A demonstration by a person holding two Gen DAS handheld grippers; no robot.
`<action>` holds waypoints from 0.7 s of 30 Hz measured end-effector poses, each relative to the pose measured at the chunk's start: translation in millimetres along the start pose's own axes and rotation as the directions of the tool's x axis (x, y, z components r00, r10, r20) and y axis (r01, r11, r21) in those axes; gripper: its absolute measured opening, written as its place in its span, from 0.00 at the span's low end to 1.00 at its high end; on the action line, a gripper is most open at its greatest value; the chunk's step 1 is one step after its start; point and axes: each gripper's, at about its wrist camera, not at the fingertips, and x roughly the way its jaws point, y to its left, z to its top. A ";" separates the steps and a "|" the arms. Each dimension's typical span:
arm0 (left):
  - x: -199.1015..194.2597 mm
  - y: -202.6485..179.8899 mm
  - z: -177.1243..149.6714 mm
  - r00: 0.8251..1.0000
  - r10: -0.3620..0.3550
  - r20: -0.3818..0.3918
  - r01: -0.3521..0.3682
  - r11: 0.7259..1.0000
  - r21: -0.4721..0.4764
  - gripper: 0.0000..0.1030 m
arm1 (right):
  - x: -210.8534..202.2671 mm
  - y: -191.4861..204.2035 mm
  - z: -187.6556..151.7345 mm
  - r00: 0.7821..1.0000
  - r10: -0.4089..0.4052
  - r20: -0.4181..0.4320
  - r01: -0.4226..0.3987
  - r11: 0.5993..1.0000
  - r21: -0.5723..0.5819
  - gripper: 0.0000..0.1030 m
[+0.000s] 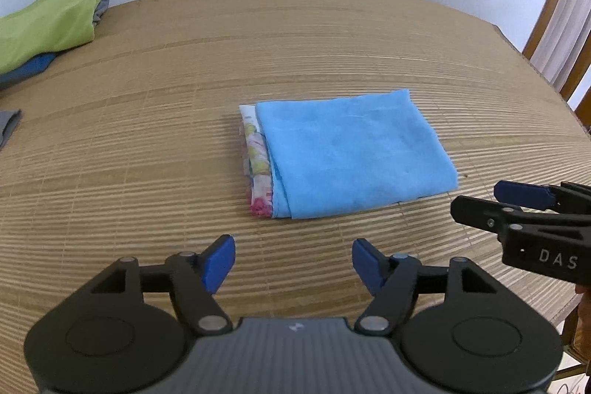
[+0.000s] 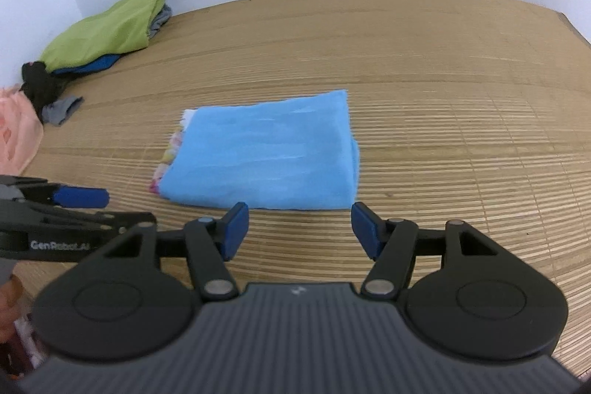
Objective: Fold clothes
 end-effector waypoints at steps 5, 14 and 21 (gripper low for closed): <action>-1.9 3.6 -6.0 1.000 0.004 -0.010 -0.004 1.000 -0.009 0.76 | -0.9 12.1 1.2 1.000 -0.010 -0.003 0.010 1.000 -0.007 0.62; 18.8 1.5 -7.5 0.998 0.008 -0.059 -0.008 1.000 -0.004 0.77 | 11.0 10.3 -8.2 0.999 0.007 -0.043 -0.007 1.000 -0.002 0.62; 57.2 -12.1 7.0 0.995 0.073 -0.067 -0.070 0.997 0.036 0.79 | 57.2 0.0 -6.4 0.997 -0.008 -0.073 0.005 0.999 -0.047 0.62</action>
